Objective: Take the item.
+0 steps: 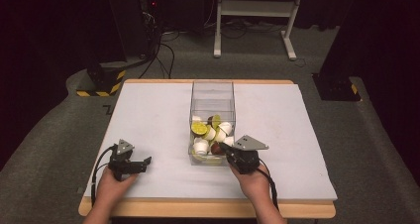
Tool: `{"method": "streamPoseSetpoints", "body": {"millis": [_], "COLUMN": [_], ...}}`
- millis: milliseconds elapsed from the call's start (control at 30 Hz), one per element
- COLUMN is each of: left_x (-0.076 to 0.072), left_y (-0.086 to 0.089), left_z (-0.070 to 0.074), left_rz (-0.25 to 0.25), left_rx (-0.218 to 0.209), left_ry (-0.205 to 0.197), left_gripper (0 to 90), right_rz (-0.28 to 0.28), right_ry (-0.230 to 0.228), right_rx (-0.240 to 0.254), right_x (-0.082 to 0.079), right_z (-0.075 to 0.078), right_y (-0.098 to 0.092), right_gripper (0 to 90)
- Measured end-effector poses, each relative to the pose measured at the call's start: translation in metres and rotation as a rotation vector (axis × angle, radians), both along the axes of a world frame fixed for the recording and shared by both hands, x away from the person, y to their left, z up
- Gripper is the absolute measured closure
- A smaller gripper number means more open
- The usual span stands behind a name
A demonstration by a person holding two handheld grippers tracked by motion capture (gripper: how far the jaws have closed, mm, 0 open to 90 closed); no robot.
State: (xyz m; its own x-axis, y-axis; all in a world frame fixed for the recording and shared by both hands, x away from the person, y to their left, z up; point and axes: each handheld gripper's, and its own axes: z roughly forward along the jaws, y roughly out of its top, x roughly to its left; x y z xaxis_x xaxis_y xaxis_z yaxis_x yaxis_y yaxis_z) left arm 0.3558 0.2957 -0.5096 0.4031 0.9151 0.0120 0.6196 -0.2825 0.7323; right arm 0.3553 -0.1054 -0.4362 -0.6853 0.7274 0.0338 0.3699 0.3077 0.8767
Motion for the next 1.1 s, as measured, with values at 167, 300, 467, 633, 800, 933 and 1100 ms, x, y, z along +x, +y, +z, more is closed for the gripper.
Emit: {"method": "streamPoseSetpoints", "body": {"millis": [167, 300, 467, 633, 800, 933, 1100], "left_x": [0.0, 0.0, 0.0, 0.0, 0.0001, 0.0001, 0.0], "left_y": [0.0001, 0.0001, 0.0001, 0.0001, 0.0001, 0.0001, 0.0001], "left_z": [0.0001, 0.0001, 0.0001, 0.0001, 0.0001, 0.0001, 0.0001], "left_rz": [0.0, -0.001, -0.001, 0.0, -0.001, -0.001, -0.001], "left_rx": [0.001, 0.001, 0.001, 0.0, 0.001, 0.001, 0.0], "left_ry": [0.0, 0.0, 0.0, 0.0, 0.0, 0.001, 0.0], "left_gripper": [12.4, 12.5, 12.5, 12.5, 12.5, 12.5, 12.5], "right_rz": [-0.002, -0.003, -0.007, -0.01, -0.014, -0.016, -0.022], "right_ry": [-0.003, -0.002, -0.011, -0.024, -0.042, -0.054, -0.069], "right_rx": [0.003, 0.008, 0.015, 0.043, 0.054, 0.059, 0.06], "right_x": [0.0002, -0.0004, -0.001, -0.0029, -0.0051, -0.0063, -0.0072], "right_z": [0.0003, 0.0003, 0.0009, 0.0031, 0.0067, 0.0083, 0.0094], "right_y": [-0.0008, -0.001, -0.0016, -0.0036, -0.0042, -0.0041, -0.0051], "right_gripper": [90.0, 90.0, 90.0, 90.0, 90.0, 90.0, 90.0]}}
